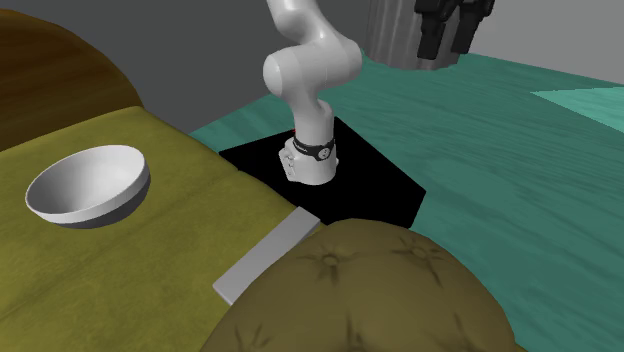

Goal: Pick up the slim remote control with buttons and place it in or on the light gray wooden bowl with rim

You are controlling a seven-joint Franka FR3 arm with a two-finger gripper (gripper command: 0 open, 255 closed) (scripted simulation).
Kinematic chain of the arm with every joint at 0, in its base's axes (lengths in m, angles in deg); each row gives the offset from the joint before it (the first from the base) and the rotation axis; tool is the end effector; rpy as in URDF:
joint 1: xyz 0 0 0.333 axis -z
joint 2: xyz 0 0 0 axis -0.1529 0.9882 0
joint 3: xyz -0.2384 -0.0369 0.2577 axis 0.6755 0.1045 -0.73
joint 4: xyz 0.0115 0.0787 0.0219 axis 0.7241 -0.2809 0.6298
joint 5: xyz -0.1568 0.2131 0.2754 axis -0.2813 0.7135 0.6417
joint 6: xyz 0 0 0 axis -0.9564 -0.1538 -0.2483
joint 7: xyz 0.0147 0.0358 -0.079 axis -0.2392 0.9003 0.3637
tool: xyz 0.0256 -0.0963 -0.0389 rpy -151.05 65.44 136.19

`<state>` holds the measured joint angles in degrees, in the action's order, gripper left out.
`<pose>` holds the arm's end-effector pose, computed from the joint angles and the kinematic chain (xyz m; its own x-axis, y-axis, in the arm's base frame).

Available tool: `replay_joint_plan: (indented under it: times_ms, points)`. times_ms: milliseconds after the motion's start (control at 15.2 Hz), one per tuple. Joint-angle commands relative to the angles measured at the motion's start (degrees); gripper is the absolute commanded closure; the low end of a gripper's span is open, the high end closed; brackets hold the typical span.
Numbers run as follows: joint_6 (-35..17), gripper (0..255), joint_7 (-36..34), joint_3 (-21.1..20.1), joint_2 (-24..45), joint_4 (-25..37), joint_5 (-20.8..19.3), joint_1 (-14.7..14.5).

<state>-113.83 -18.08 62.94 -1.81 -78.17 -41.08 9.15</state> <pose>0.2780 0.0206 0.6440 0.9696 0.2266 0.0929 0.2110 -0.9655 0.1527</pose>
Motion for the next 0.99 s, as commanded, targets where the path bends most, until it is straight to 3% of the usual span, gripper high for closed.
replay_joint_plan:
  times_ms: [0, 924]
  points:
    - [0.0, 0, 0.0, 0.0, 0.0, 0.0, 0.0, 0.0]
    - [-17.2, 0, -16.8, 7.2, 11.4, -8.7, -2.0, 13.9]
